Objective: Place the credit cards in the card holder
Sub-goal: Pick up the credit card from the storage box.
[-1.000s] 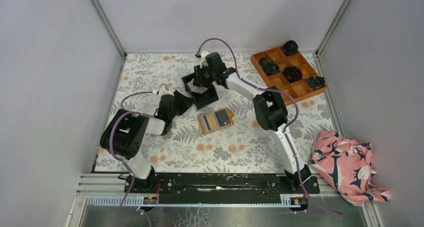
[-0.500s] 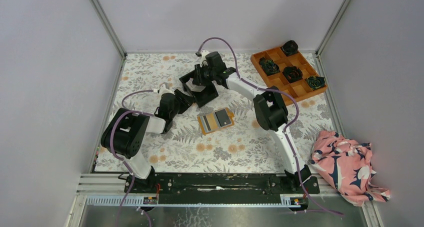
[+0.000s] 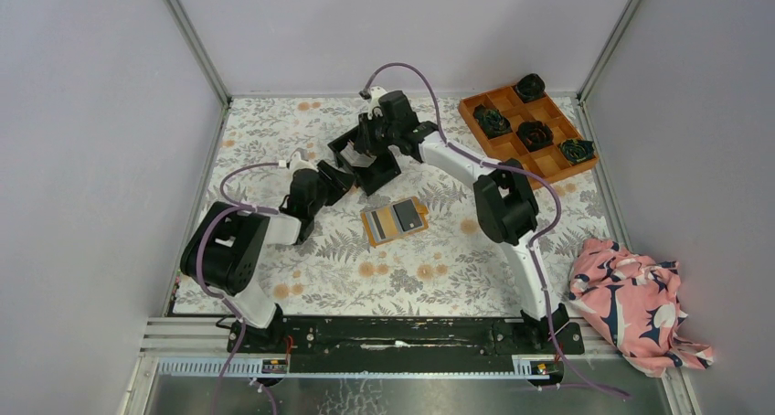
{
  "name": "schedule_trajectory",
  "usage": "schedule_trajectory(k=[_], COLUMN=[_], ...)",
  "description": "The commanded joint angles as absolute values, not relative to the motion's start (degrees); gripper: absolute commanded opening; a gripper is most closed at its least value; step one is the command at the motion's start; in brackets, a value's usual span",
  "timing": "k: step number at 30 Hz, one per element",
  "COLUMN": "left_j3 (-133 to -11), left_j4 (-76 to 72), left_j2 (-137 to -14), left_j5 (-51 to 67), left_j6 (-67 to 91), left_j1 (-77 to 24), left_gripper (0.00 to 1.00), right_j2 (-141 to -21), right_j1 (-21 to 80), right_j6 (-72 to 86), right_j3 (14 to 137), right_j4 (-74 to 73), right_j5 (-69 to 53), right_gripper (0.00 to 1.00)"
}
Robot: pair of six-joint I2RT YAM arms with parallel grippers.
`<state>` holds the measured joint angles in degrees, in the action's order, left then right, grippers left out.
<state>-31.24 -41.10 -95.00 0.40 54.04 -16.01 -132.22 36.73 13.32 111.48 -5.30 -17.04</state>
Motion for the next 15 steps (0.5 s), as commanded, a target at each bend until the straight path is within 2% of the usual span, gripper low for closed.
schedule_trajectory(k=[1,11,15], left_j3=[-30.70,-28.25,-26.76], left_j4=[-42.61,-38.59,-36.73], left_j2=[-91.97,-83.47,-78.47], left_j5=[0.41,-0.52,-0.71], left_j6=[53.51,52.03,51.04], left_j1=[-15.52,-15.46,-15.48], left_gripper=[0.55,0.56,0.56], right_j2=[-126.19,-119.91,-113.37], right_j1=[37.97,38.85,39.02], right_j6=[11.85,6.15,5.41], right_j3=[110.35,102.42,95.37], right_j4=[-3.99,-2.82,0.09], right_j5=[-14.58,-4.41,-2.57], right_gripper=[0.20,0.00,0.00])
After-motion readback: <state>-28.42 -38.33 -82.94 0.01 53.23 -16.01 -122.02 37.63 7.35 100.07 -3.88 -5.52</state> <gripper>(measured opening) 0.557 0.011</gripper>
